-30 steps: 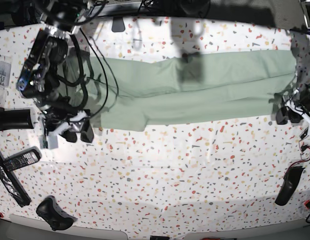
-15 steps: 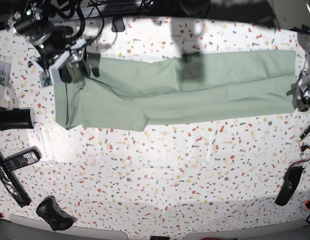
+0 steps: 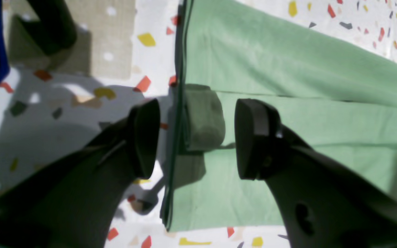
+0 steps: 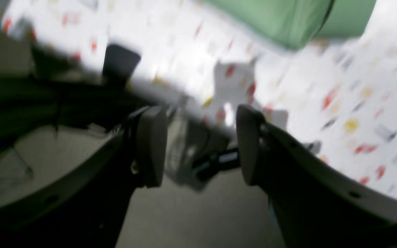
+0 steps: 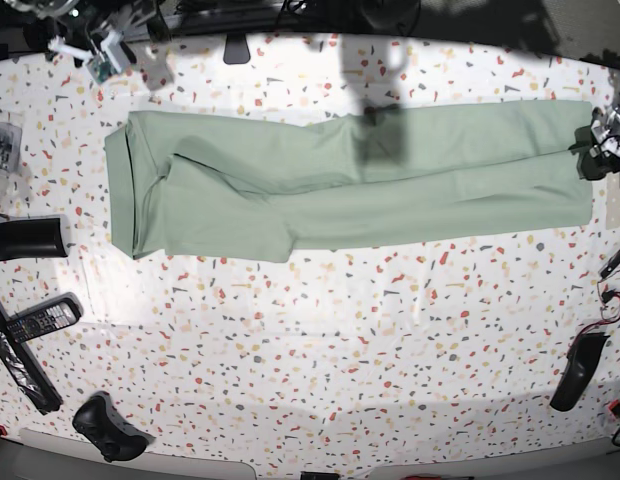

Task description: Fold the T-shirt properly

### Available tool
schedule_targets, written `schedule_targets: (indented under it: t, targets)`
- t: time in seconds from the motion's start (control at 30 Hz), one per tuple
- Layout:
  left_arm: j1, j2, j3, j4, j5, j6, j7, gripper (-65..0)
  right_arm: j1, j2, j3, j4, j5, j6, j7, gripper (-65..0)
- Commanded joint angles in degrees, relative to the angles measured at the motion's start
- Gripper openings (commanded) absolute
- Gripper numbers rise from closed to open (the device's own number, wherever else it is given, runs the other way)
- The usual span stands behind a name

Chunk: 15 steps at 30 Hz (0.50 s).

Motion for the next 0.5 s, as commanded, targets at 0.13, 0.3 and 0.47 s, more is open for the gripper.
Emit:
schedule_targets:
  t: [0.13, 0.3, 0.47]
  targets:
    - [-0.28, -1.07, -0.37, 0.74, 2.89, -0.39, -1.57, -32.9, -7.63, 0.68, 0.20, 1.09, 3.48, 0.32, -2.36, -33.8]
    - [-0.42, -1.09, -0.37, -4.07, 8.13, -0.39, -5.77, -32.9, -13.79, 3.30, 0.20, 1.09, 5.97, 0.32, -3.67, -33.8]
    - [-1.79, -1.05, -0.37, -10.56, -2.91, -6.69, -1.33, -32.9, -14.53, 3.98, 0.20, 1.09, 6.03, 0.32, -3.91, -33.8]
